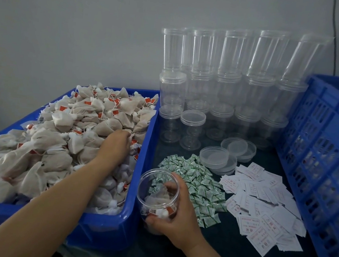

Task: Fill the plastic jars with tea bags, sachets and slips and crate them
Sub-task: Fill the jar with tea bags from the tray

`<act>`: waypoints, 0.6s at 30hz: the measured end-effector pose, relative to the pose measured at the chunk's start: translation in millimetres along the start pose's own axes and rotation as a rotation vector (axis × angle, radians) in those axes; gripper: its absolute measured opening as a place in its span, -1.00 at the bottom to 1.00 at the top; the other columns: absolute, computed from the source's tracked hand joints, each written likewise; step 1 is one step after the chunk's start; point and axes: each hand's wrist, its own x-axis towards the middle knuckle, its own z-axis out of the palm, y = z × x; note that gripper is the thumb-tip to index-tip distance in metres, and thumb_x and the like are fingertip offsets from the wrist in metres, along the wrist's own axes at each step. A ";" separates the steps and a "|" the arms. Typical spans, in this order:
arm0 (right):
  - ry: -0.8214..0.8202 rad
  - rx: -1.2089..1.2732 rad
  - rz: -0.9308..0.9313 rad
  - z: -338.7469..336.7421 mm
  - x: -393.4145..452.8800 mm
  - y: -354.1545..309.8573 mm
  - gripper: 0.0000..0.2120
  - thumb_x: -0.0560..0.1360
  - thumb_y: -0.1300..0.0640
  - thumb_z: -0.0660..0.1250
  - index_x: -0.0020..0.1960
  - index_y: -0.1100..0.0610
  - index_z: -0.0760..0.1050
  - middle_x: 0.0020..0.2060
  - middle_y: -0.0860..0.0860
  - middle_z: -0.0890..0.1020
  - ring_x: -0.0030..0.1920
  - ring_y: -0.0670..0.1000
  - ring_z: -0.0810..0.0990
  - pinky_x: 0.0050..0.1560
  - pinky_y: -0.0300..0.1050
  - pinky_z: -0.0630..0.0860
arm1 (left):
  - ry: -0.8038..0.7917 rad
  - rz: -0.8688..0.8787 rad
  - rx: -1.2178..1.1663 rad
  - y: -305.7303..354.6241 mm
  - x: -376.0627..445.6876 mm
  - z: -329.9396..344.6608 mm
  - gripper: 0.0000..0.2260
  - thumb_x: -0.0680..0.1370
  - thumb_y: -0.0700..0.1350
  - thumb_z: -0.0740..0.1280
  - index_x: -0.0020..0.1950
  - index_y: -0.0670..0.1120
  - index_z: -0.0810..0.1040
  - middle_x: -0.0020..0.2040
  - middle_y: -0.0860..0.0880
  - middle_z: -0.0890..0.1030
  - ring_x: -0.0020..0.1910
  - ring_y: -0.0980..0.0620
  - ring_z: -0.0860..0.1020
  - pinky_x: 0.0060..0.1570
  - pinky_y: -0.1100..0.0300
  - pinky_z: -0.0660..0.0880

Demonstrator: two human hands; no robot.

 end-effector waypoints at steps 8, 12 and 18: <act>-0.009 0.003 0.014 0.0 -0.2 2.9 -0.03 0.17 -0.18 0.60 0.36 -0.59 0.09 0.25 -0.45 0.41 0.34 -0.24 0.44 0.28 -0.24 0.48 | 0.177 0.030 -0.104 -3.2 -2.5 -9.7 -0.84 0.54 -0.20 0.34 0.07 -0.23 0.60 -0.02 -0.17 0.63 -0.07 -0.10 0.57 -0.06 0.06 0.50; -0.016 -0.005 0.028 0.5 -0.1 3.9 -0.01 0.16 -0.20 0.61 0.37 -0.59 0.07 0.26 -0.46 0.39 0.34 -0.22 0.45 0.31 -0.10 0.51 | 0.245 0.053 -0.147 -0.4 -4.4 -12.3 -0.80 0.54 -0.19 0.33 0.13 -0.24 0.57 0.03 -0.18 0.60 -0.02 -0.10 0.55 -0.04 0.09 0.46; -0.021 -0.001 0.058 1.5 0.0 4.7 0.00 0.15 -0.22 0.61 0.39 -0.56 0.08 0.24 -0.44 0.40 0.33 -0.14 0.49 0.30 0.04 0.53 | 0.296 0.067 -0.297 9.9 -8.7 -16.2 -0.63 0.48 -0.18 0.42 0.24 -0.19 0.43 0.16 -0.10 0.44 0.03 0.05 0.43 0.01 0.20 0.37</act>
